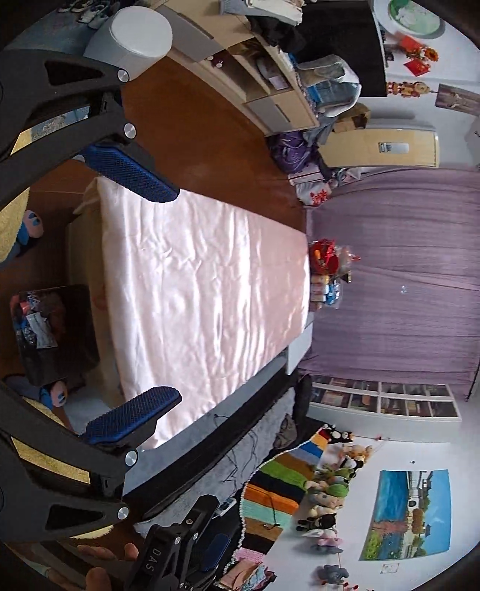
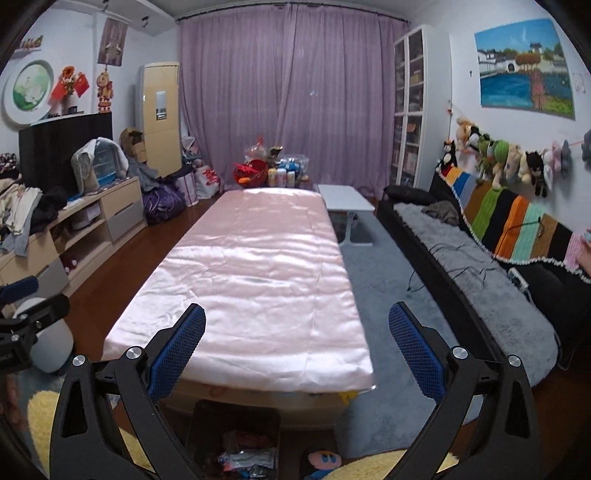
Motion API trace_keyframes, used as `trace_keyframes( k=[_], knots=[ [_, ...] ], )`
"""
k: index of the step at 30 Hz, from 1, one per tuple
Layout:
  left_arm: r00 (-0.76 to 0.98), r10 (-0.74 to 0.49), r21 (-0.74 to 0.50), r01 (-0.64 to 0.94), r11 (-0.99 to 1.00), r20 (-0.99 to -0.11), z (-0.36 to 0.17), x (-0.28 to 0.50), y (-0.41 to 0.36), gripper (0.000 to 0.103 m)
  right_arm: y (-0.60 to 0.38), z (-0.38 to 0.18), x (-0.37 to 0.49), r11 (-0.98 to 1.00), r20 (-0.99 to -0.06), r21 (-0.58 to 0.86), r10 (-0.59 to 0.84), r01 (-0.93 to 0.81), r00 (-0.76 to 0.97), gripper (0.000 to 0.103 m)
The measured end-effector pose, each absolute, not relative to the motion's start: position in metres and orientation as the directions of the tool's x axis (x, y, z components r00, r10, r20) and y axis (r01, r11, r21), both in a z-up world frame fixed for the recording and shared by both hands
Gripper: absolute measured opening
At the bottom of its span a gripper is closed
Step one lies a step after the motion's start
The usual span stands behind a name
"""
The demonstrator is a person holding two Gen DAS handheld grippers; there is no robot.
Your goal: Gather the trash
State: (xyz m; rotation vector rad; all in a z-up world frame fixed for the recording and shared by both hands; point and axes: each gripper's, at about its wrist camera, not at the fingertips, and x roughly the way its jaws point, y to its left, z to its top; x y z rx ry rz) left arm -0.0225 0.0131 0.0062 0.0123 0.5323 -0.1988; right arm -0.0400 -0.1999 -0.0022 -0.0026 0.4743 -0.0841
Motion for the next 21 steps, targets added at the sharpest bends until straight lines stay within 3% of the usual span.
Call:
trace_keyframes(
  k=[9,21],
  knots=[
    [0.907,-0.142,-0.007,0.152,0.988,-0.396,0.049,-0.051,0.012,0.095,-0.197,0.035,-0.062,0.992,-0.356,-0.026,-0.127,0.125,0.926,0.100],
    [0.913,-0.125,0.003,0.137,0.991,-0.388,0.051,-0.057,0.012,0.095,-0.188,0.050,-0.081,0.994,-0.304,-0.033,-0.107,0.101,0.947,0.100]
  ],
)
